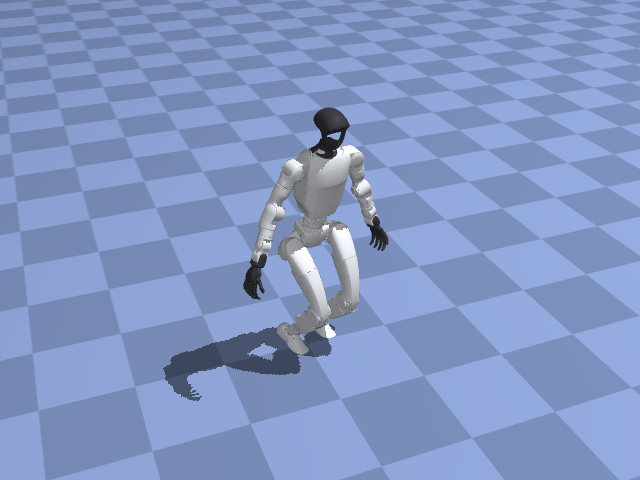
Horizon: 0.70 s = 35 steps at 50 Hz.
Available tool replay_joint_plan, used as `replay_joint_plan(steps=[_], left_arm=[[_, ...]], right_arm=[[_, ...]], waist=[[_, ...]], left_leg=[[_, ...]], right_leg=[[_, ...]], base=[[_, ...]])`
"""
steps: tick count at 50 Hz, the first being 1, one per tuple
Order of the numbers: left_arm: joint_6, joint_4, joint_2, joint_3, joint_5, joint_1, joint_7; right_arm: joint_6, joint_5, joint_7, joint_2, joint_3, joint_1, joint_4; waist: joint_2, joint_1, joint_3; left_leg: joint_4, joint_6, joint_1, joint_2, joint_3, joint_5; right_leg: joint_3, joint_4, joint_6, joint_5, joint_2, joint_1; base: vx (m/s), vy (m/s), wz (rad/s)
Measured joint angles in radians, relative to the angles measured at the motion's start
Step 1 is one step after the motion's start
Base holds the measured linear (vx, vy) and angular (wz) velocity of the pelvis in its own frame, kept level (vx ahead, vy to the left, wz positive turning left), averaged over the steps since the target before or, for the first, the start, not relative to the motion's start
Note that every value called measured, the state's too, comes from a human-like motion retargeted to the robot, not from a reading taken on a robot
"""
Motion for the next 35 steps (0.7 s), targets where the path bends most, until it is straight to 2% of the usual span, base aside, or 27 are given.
replay_joint_plan(steps=[2, 3, 5, 7, 10, 12, 13, 15, 17, 21, 25, 30, 31, 33, 35], left_arm=[[0.003, -0.012, -0.019, -0.021, 0.009, -0.011, -0.018], [0.008, -0.018, -0.032, -0.040, 0.021, -0.022, -0.029], [0.027, -0.020, -0.067, -0.085, 0.059, -0.054, -0.046], [0.038, -0.012, -0.106, -0.111, 0.093, -0.077, -0.062], [0.019, 0.002, -0.143, -0.122, 0.119, -0.061, -0.075], [0.006, 0.004, -0.137, -0.113, 0.104, -0.035, -0.074], [0.004, 0.001, -0.133, -0.104, 0.090, -0.024, -0.070], [0.001, -0.012, -0.114, -0.085, 0.058, -0.006, -0.058], [-0.003, -0.025, -0.089, -0.068, 0.033, 0.006, -0.039], [-0.009, -0.048, -0.052, -0.043, 0.025, 0.018, -0.003], [-0.019, -0.072, -0.045, -0.040, 0.060, 0.028, 0.014], [-0.014, -0.089, -0.095, -0.107, 0.137, 0.024, -0.013], [-0.007, -0.088, -0.109, -0.128, 0.157, 0.017, -0.025], [0.008, -0.084, -0.142, -0.170, 0.197, 0.001, -0.050], [0.023, -0.072, -0.172, -0.208, 0.230, -0.015, -0.074]], right_arm=[[0.000, -0.015, -0.002, 0.012, 0.000, -0.009, -0.003], [0.000, -0.032, -0.006, 0.023, 0.004, -0.018, -0.006], [0.003, -0.071, -0.019, 0.058, 0.016, -0.044, -0.007], [0.005, -0.092, -0.029, 0.110, 0.037, -0.067, -0.003], [0.004, -0.102, -0.016, 0.179, 0.076, -0.064, -0.005], [0.000, -0.089, -0.005, 0.191, 0.089, -0.047, -0.022], [-0.001, -0.079, -0.002, 0.191, 0.092, -0.038, -0.032], [-0.006, -0.060, -0.002, 0.181, 0.096, -0.027, -0.054], [-0.016, -0.047, -0.011, 0.163, 0.099, -0.024, -0.069], [-0.030, -0.022, -0.035, 0.132, 0.089, -0.030, -0.075], [-0.034, -0.016, -0.060, 0.125, 0.070, -0.042, -0.067], [-0.032, -0.068, -0.091, 0.169, 0.080, -0.055, -0.046], [-0.030, -0.089, -0.094, 0.182, 0.089, -0.060, -0.040], [-0.024, -0.132, -0.098, 0.211, 0.109, -0.068, -0.026], [-0.016, -0.172, -0.091, 0.242, 0.136, -0.072, -0.007]], waist=[[-0.017, 0.006, 0.031], [-0.029, 0.004, 0.051], [-0.062, -0.025, 0.079], [-0.080, -0.051, 0.084], [-0.061, -0.017, 0.097], [-0.027, 0.021, 0.086], [-0.021, 0.022, 0.066], [-0.014, 0.020, 0.020], [-0.008, 0.020, -0.017], [0.002, 0.027, -0.041], [0.005, 0.034, -0.021], [0.007, 0.040, 0.034], [0.009, 0.041, 0.055], [0.007, 0.032, 0.092], [0.004, 0.017, 0.110]], left_leg=[[0.135, 0.026, -0.026, -0.004, 0.011, -0.236], [0.198, 0.030, -0.046, -0.007, 0.025, -0.314], [0.264, 0.035, -0.110, -0.040, 0.057, -0.340], [0.262, 0.063, -0.127, -0.058, 0.071, -0.340], [0.175, 0.071, 0.006, -0.031, 0.053, -0.340], [0.059, 0.033, 0.100, 0.005, 0.028, -0.213], [-0.008, -0.002, 0.114, 0.009, 0.022, -0.055], [-0.105, -0.050, 0.105, 0.024, 0.031, 0.143], [-0.155, -0.071, 0.082, 0.031, 0.035, 0.211], [-0.183, -0.072, 0.066, 0.024, 0.020, 0.223], [-0.112, -0.040, 0.063, 0.017, 0.013, 0.121], [0.126, 0.018, 0.035, 0.044, 0.046, -0.259], [0.185, 0.021, 0.029, 0.056, 0.059, -0.300], [0.277, 0.027, 0.005, 0.064, 0.082, -0.337], [0.334, 0.040, -0.037, 0.067, 0.101, -0.340]], right_leg=[[-0.044, 0.150, 0.003, -0.175, -0.020, -0.041], [-0.069, 0.229, 0.011, -0.250, -0.046, -0.065], [-0.105, 0.355, 0.013, -0.340, -0.143, -0.121], [-0.107, 0.383, 0.019, -0.353, -0.182, -0.133], [-0.090, 0.252, 0.014, -0.300, -0.109, -0.008], [-0.062, 0.079, 0.011, -0.159, -0.030, 0.090], [-0.042, -0.002, 0.028, -0.036, -0.013, 0.113], [-0.026, -0.120, 0.058, 0.119, -0.014, 0.119], [-0.023, -0.180, 0.067, 0.174, -0.020, 0.104], [-0.037, -0.220, 0.070, 0.166, -0.027, 0.103], [-0.079, -0.158, 0.059, 0.071, -0.028, 0.103], [-0.155, 0.055, 0.044, -0.233, -0.040, 0.075], [-0.174, 0.104, 0.035, -0.283, -0.051, 0.074], [-0.204, 0.197, 0.016, -0.368, -0.087, 0.063], [-0.224, 0.261, -0.004, -0.411, -0.122, 0.034]], base=[[-0.17, -0.02, 0.51], [-0.19, -0.03, 0.98], [-0.20, -0.04, 1.48], [-0.09, -0.03, 1.07], [0.10, -0.01, -0.43], [0.20, -0.03, -0.58], [0.16, -0.04, 0.07], [0.13, -0.04, 0.39], [0.09, -0.02, 0.25], [0.02, 0.00, 0.03], [-0.09, 0.00, 0.07], [-0.14, 0.00, 0.25], [-0.13, 0.00, 0.39], [-0.15, -0.02, 0.58], [-0.15, -0.02, 0.67]])
